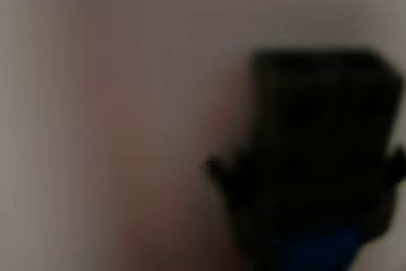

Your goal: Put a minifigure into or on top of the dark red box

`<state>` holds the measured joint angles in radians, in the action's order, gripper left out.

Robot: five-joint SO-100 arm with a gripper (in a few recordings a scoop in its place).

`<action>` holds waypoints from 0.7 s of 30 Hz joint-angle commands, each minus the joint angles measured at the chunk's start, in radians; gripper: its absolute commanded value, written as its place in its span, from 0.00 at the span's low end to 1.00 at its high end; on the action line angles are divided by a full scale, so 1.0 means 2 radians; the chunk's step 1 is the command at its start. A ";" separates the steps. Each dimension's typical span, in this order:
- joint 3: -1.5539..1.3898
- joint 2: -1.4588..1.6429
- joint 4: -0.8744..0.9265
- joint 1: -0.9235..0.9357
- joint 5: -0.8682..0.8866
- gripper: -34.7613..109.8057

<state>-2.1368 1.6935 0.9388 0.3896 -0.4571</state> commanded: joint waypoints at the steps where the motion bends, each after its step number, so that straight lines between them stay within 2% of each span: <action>1: 0.021 -0.005 0.008 0.022 -0.016 0.45; 12: 0.025 -0.037 -0.004 0.017 -0.024 0.44; 21: 0.071 -0.081 0.038 0.012 -0.024 0.34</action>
<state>-2.0571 1.5616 0.9695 0.4126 -0.4832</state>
